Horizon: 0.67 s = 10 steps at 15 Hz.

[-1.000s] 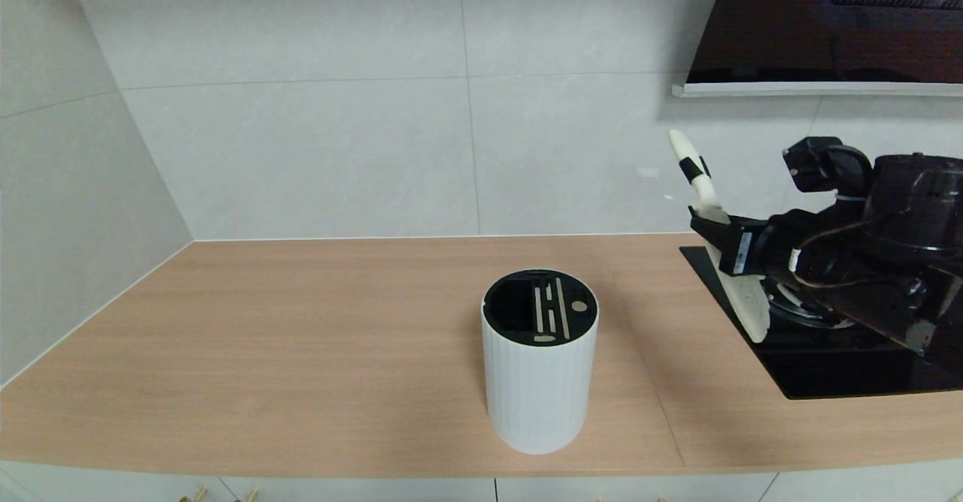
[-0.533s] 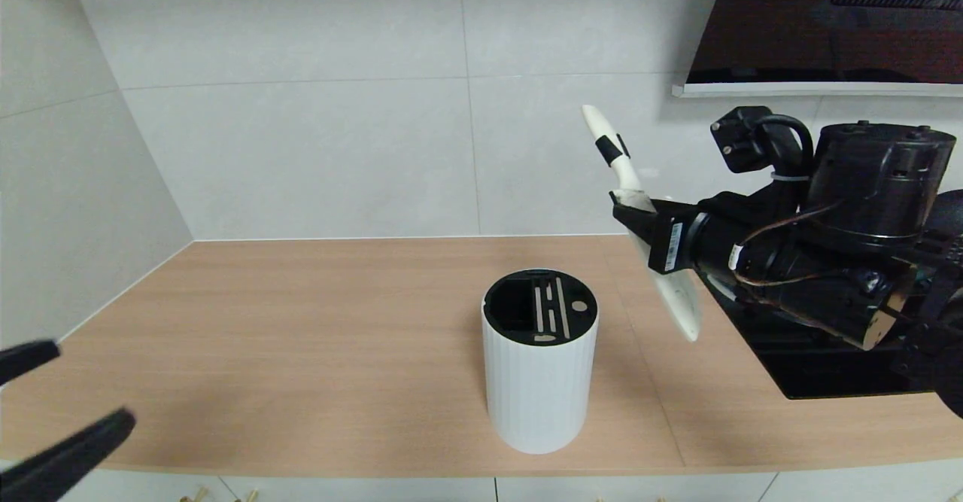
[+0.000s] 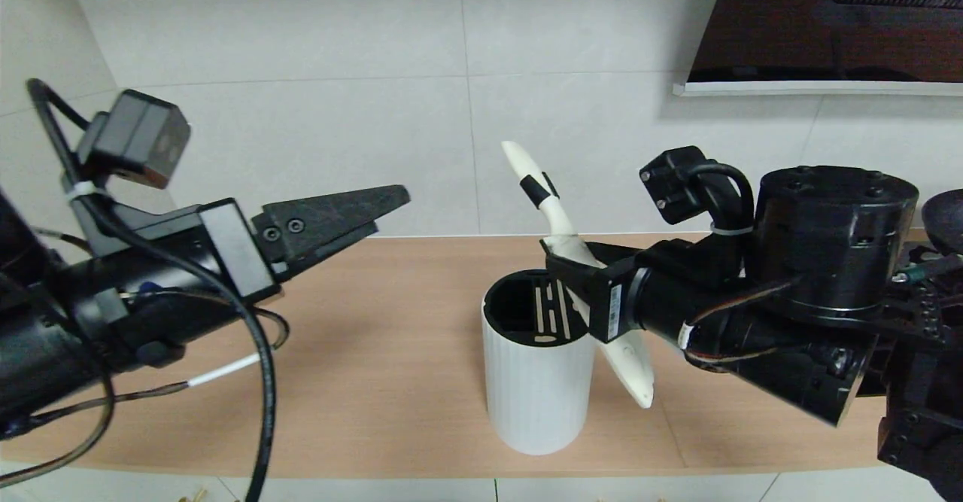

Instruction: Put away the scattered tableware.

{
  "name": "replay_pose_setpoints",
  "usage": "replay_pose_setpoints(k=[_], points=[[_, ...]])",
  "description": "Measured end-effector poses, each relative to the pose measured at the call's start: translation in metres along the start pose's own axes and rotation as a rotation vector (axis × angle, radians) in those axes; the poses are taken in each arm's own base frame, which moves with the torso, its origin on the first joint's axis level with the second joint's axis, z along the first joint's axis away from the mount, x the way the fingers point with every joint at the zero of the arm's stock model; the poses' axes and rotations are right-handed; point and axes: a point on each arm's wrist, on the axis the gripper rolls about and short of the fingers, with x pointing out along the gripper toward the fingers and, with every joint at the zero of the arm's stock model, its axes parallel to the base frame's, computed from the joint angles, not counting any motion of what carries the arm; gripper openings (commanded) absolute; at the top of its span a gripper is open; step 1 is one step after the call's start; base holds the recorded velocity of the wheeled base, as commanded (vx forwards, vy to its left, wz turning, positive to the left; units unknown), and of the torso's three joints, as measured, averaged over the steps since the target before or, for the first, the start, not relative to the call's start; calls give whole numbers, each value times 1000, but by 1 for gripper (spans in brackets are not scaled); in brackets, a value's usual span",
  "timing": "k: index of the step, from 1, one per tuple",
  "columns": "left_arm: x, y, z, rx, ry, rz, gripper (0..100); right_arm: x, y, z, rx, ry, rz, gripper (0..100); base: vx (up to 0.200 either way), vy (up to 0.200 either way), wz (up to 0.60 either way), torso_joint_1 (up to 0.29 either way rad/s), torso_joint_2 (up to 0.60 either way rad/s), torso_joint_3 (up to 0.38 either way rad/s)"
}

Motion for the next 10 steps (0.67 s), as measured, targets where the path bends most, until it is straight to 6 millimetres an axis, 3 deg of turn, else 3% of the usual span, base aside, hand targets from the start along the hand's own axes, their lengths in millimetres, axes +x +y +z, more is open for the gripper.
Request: replay_pose_setpoints(k=[5, 10], points=[[50, 17, -24, -117, -25, -20, 100, 6, 29, -9, 17, 2, 30, 0, 0, 0, 0, 0, 0, 0], [71, 34, -41, -118, -24, 31, 100, 5, 43, -15, 20, 22, 71, 0, 0, 0, 0, 0, 0, 0]])
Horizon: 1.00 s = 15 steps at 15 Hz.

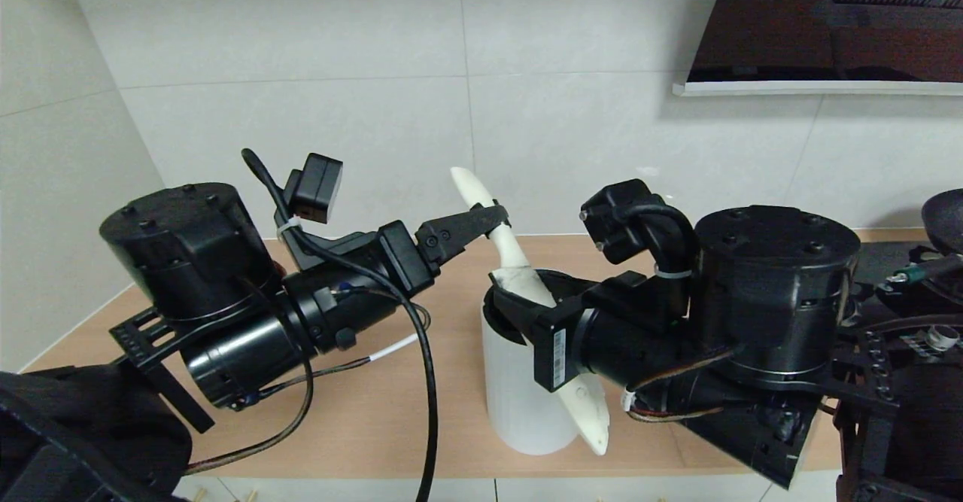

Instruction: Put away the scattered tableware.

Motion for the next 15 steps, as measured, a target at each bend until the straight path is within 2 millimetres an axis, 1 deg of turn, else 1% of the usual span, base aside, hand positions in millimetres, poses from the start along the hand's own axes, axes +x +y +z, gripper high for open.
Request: replay_pose_setpoints(k=[6, 10, 11, 15], points=[[4, 3, -2, -1, 0, 15, 100, -4, 15, -6, -8, 20, 47, 0, 0, 0, 0, 0, 0, 0], [4, 1, -4, -1, 5, 7, 100, -2, 17, -12, -7, 37, 53, 0, 0, 0, 0, 0, 0, 0], [4, 1, -4, -1, 5, 6, 0, -2, 18, -12, -7, 39, 53, 0, 0, 0, 0, 0, 0, 0], [4, 1, -5, -3, 10, 4, 0, -2, 18, -13, -6, 39, 51, 0, 0, 0, 0, 0, 0, 0]])
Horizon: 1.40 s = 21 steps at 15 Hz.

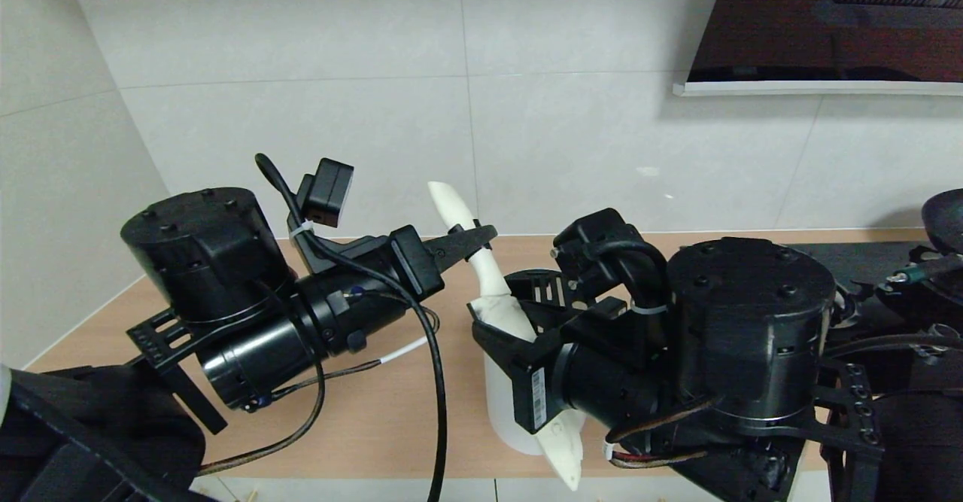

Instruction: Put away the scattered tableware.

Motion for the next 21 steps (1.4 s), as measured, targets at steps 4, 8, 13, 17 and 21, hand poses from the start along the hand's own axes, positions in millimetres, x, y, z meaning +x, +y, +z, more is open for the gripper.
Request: replay_pose_setpoints(k=[4, 8, 13, 17, 21], points=[[0, 0, 0, -3, 1, -1, 0, 0, 0, 0, 0, -6, -22, 0, 0, 0, 0, 0, 0, 0], [0, 0, 0, -7, -2, -1, 0, -1, -1, 2, 4, -21, -28, 0, 0, 0, 0, 0, 0, 0], [-2, -3, 2, -3, -10, -5, 0, -2, -1, 6, 14, -51, -32, 100, 0, 0, 0, 0, 0, 0], [-9, -21, 22, 5, -44, 17, 0, -17, -11, 19, 21, -95, -54, 100, 0, 0, 0, 0, 0, 0], [-8, -58, 71, 99, -178, 205, 0, -42, -60, 46, 26, -128, -208, 100, 0, 0, 0, 0, 0, 0]])
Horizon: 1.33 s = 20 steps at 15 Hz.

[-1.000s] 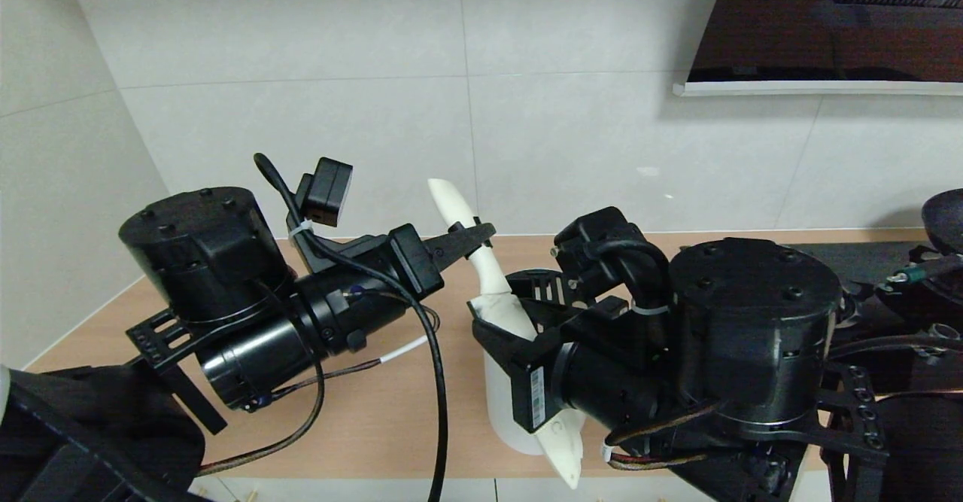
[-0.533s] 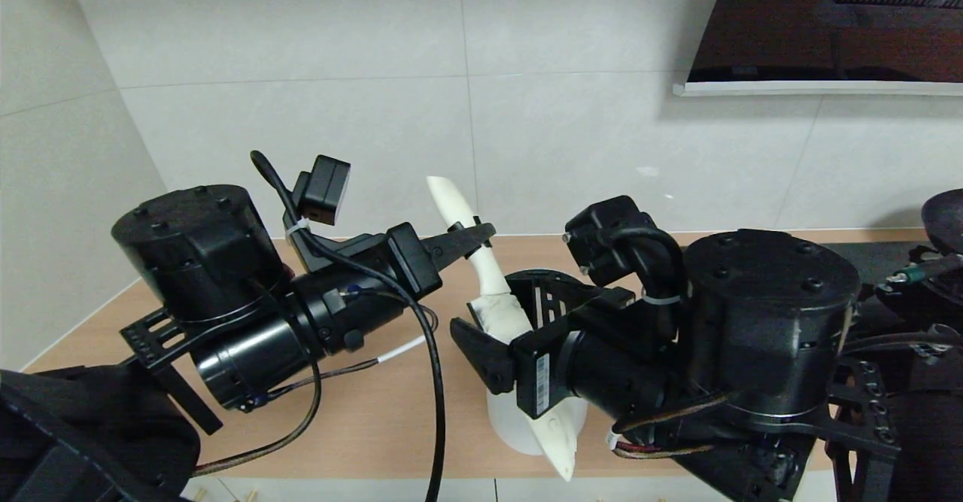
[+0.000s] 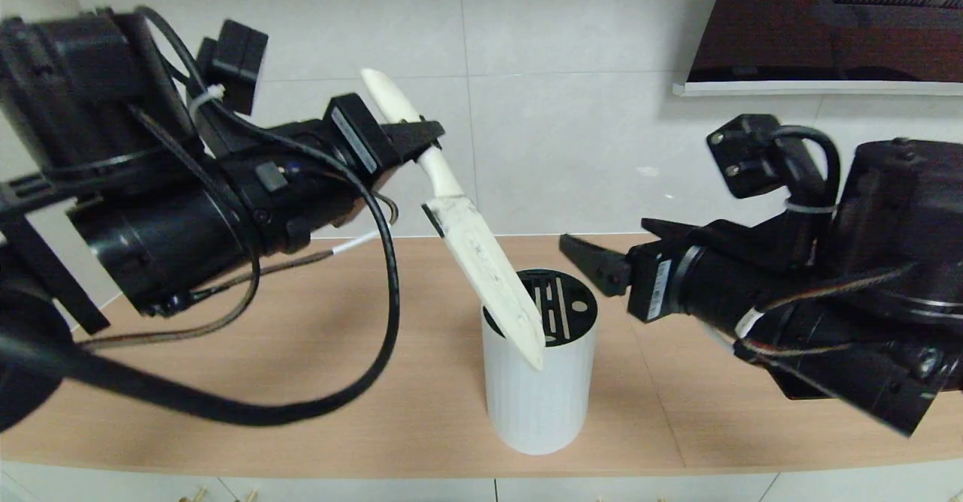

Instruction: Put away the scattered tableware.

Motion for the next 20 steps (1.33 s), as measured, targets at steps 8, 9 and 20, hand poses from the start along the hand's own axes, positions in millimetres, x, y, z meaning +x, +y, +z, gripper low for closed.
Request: replay_pose_setpoints(k=[8, 9, 20], points=[[1, -52, 0, 437, -171, 255, 0, -16, -37, 24, 13, -61, -98, 100, 0, 0, 0, 0, 0, 0], [4, -52, -8, 437, -187, 256, 0, -15, -38, 24, 13, -62, -102, 100, 0, 0, 0, 0, 0, 0], [53, -49, -75, 556, -318, 365, 0, -4, -41, 13, 3, -20, -122, 100, 0, 0, 0, 0, 0, 0]])
